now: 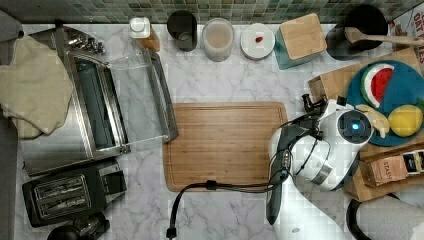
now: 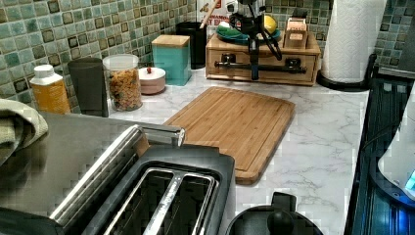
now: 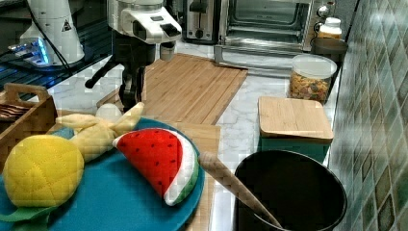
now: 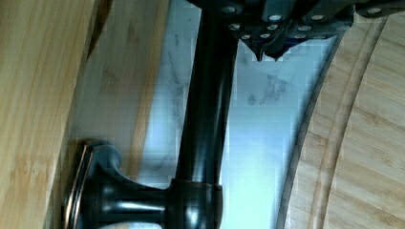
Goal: Close the drawer.
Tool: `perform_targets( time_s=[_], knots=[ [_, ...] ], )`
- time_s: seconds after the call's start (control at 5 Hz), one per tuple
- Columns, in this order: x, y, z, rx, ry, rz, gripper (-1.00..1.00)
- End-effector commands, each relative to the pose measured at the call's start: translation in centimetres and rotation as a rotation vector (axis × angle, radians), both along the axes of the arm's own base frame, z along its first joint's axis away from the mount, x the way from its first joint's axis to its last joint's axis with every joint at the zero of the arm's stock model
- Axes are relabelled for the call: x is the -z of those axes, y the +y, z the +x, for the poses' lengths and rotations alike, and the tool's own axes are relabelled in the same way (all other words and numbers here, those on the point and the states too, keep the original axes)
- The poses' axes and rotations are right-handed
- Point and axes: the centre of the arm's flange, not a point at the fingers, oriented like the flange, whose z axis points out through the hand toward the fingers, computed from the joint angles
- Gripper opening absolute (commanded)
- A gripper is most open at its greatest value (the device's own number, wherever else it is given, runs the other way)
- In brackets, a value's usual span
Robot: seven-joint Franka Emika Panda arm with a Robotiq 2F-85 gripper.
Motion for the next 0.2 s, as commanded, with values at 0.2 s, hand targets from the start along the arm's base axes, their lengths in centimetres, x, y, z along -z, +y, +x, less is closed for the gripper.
perform_targets(
  time_s=[0.2],
  knots=[
    [-12.62,-14.90,0.30,0.205,-0.294,-0.246,-1.00]
  ],
)
